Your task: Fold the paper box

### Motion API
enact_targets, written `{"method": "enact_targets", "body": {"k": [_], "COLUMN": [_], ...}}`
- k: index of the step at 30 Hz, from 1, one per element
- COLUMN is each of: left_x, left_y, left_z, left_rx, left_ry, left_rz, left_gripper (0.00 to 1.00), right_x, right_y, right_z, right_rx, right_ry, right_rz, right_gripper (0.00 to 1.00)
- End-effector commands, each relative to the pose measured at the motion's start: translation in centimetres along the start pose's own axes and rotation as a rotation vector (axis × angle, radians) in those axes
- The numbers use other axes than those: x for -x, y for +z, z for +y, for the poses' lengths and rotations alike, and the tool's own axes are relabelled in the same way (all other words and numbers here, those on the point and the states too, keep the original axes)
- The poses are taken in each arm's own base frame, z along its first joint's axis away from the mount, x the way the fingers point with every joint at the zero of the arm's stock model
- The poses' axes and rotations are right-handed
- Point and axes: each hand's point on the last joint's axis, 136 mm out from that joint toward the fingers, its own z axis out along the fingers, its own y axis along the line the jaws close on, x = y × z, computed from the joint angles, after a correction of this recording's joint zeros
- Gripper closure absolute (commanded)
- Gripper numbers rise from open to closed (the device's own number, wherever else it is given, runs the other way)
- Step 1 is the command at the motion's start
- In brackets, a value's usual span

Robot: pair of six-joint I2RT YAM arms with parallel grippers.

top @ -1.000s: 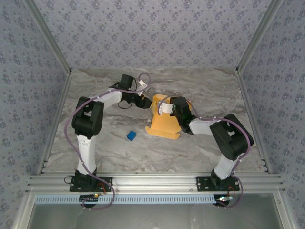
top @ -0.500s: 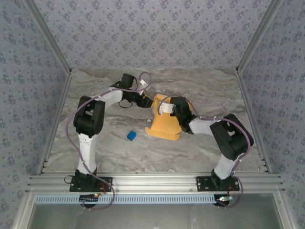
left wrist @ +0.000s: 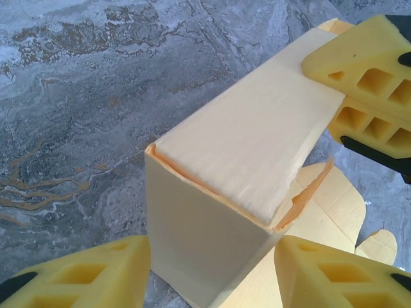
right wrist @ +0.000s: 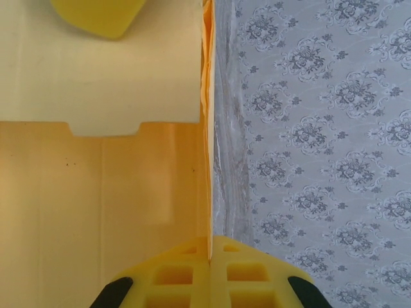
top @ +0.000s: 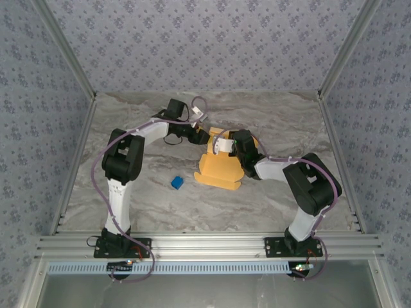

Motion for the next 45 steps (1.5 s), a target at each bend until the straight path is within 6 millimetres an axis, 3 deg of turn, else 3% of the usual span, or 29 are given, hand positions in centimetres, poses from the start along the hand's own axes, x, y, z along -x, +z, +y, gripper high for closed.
{"method": "enact_targets", "body": {"k": [1, 21, 31, 45], "left_x": [0.8, 0.0, -1.4, -1.4], "left_y": [0.5, -1.0, -1.4, -1.8], "left_z": [0.4, -0.5, -0.2, 0.5], "left_rx": [0.027, 0.095, 0.172, 0.301], "left_ry": [0.03, 0.069, 0.079, 0.13], "left_rz": [-0.022, -0.079, -0.113, -0.123], "left_gripper": [0.47, 0.37, 0.38, 0.38], "right_x": [0.9, 1.4, 1.7, 2.0], "right_y": [-0.2, -0.8, -1.6, -2.0], "right_z": [0.1, -1.2, -0.7, -0.1], "right_rx": [0.036, -0.024, -0.062, -0.083], "right_ry": [0.017, -0.016, -0.065, -0.056], "right_rz": [-0.038, -0.003, 0.04, 0.077], "right_gripper": [1.0, 1.0, 1.0, 1.0]}}
